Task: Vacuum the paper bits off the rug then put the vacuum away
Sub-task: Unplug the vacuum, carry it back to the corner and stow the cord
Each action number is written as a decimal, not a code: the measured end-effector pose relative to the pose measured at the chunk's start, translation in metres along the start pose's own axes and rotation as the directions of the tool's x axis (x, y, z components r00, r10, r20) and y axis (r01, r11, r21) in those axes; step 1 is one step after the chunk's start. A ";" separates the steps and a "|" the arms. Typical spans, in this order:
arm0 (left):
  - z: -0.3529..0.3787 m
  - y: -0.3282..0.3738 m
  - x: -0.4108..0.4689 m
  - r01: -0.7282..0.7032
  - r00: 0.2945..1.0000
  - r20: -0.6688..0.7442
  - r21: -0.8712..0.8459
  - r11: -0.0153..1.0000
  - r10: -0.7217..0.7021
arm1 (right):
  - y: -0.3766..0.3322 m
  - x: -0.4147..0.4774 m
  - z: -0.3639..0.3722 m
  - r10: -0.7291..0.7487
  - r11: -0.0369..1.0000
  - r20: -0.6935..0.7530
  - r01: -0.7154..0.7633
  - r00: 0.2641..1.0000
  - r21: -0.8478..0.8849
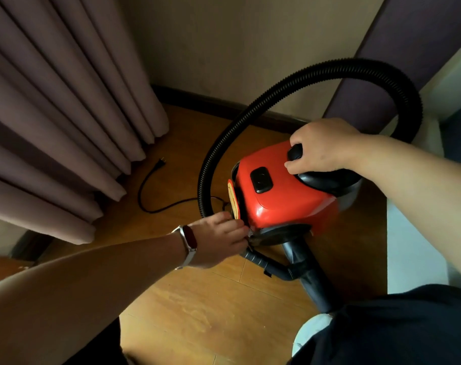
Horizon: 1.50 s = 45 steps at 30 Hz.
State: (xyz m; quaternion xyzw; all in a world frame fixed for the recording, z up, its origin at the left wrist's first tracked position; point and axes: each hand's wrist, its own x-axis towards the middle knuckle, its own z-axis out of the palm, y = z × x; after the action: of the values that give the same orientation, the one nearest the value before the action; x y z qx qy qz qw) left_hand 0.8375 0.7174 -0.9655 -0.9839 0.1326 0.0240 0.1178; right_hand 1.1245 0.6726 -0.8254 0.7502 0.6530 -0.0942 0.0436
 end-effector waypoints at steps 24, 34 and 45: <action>0.053 0.039 0.075 0.605 0.795 0.484 -0.582 0.543 -0.365 | 0.034 0.006 0.019 0.043 0.998 -0.080 -0.047 0.996 -0.043; 0.078 0.054 0.121 0.724 0.688 0.596 -0.521 0.452 -0.415 | 0.045 0.008 0.029 0.016 0.993 -0.100 -0.028 0.995 -0.118; 0.083 0.056 0.140 0.689 0.685 0.663 -0.456 0.563 -0.301 | 0.047 0.011 0.034 0.014 0.997 -0.098 -0.022 0.995 -0.078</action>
State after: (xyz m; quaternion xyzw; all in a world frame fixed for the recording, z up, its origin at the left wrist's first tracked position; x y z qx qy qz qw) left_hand 0.9563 0.6491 -1.0701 -0.9046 -0.2172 0.2964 -0.2159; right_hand 1.1694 0.6698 -0.8633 0.7574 0.6509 -0.0310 0.0421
